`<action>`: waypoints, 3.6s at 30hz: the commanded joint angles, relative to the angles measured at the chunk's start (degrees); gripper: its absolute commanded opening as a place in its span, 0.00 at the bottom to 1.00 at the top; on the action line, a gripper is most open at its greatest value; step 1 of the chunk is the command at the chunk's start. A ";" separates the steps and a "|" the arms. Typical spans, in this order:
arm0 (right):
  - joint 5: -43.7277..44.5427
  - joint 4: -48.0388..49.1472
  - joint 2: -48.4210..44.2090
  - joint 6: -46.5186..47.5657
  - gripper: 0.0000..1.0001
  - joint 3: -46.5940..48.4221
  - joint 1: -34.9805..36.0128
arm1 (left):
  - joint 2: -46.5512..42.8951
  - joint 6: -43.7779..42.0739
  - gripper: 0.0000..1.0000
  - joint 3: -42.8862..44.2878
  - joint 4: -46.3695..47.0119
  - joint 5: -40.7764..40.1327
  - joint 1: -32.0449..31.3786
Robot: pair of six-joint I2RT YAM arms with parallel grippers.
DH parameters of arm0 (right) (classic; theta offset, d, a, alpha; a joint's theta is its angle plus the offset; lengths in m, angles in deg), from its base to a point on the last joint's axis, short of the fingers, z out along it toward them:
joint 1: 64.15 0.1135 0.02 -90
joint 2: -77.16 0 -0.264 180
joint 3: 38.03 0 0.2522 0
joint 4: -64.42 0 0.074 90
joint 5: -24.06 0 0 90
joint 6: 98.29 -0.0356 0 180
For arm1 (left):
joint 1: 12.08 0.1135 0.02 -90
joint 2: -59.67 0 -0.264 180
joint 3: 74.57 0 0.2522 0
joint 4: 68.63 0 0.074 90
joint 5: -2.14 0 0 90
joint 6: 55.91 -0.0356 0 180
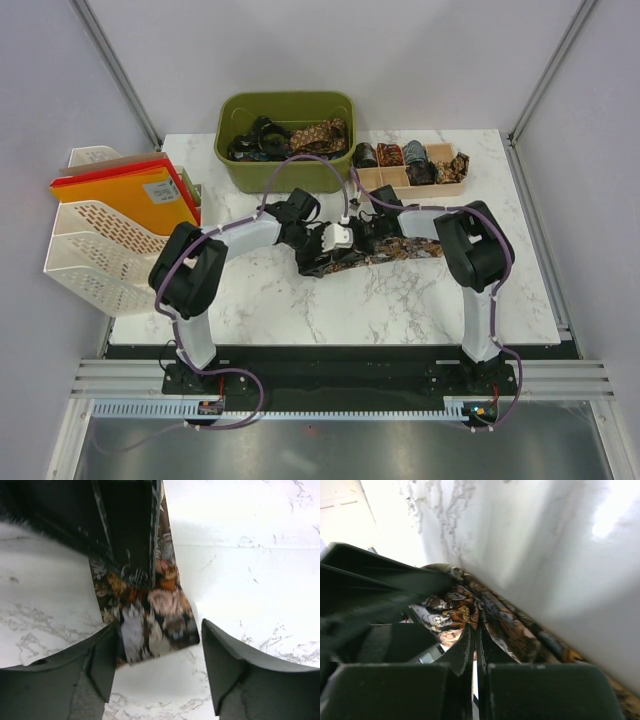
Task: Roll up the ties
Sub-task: Roll the tie at the center of the board.
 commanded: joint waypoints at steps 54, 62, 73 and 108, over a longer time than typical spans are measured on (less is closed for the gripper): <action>-6.05 32.85 6.50 -24.86 0.00 -11.20 2.25 | 9.26 14.72 0.47 10.48 -1.89 -6.18 -6.58; -6.32 41.20 7.47 -30.66 0.00 -13.40 5.76 | 4.60 9.46 0.45 1.61 -3.91 -6.97 -6.58; -7.02 28.39 4.58 -21.79 0.19 -9.19 3.57 | 12.33 1.27 0.36 5.47 -11.56 -9.52 -6.50; -8.08 10.00 -3.70 -7.91 0.60 -3.56 -0.56 | 16.55 -0.13 0.30 10.31 -17.81 -9.26 -5.53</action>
